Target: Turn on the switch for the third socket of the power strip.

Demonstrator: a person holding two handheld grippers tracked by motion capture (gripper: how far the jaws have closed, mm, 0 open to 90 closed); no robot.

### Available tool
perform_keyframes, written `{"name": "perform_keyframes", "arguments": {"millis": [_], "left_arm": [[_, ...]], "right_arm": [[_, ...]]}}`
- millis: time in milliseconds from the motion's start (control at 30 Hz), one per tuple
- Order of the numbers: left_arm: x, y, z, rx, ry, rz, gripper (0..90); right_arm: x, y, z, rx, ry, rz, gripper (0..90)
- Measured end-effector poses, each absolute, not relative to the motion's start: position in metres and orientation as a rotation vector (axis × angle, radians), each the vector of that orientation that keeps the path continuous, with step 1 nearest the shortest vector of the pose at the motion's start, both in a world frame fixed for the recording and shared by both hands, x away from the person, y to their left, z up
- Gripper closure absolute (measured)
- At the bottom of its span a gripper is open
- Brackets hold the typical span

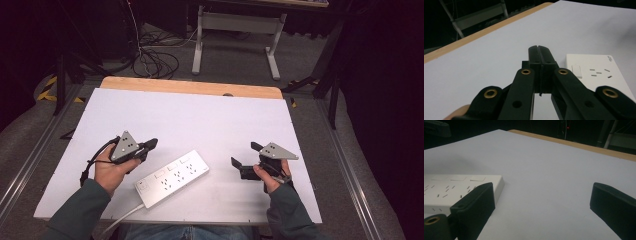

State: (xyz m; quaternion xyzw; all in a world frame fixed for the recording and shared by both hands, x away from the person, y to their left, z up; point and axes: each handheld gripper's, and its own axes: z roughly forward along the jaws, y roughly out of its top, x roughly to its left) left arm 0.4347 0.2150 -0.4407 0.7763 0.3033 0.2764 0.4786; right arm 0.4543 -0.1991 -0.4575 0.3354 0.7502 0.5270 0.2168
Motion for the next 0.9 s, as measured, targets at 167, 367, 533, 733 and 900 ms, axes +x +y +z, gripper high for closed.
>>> {"name": "perform_keyframes", "arguments": {"millis": [167, 367, 533, 733, 900], "left_arm": [[0.435, 0.212, -0.441, 1.908, 0.722, 0.679, 90.0], [0.435, 0.211, -0.44, 1.91, 0.724, 0.664, 89.9], [0.437, 0.205, -0.439, 1.925, 0.7, 0.667, 90.0], [0.439, 0.192, -0.44, 1.951, 0.661, 0.648, 90.0], [0.438, 0.187, -0.441, 1.973, 0.636, 0.64, 90.0]], "right_arm": [[0.455, -0.2, -0.458, 0.927, 2.078, 1.461, 6.5], [0.455, -0.199, -0.458, 0.929, 2.079, 1.461, 6.6], [0.454, -0.199, -0.458, 0.932, 2.081, 1.461, 6.5], [0.455, -0.199, -0.458, 0.926, 2.081, 1.462, 6.5], [0.454, -0.199, -0.458, 0.927, 2.08, 1.465, 6.5]]}}
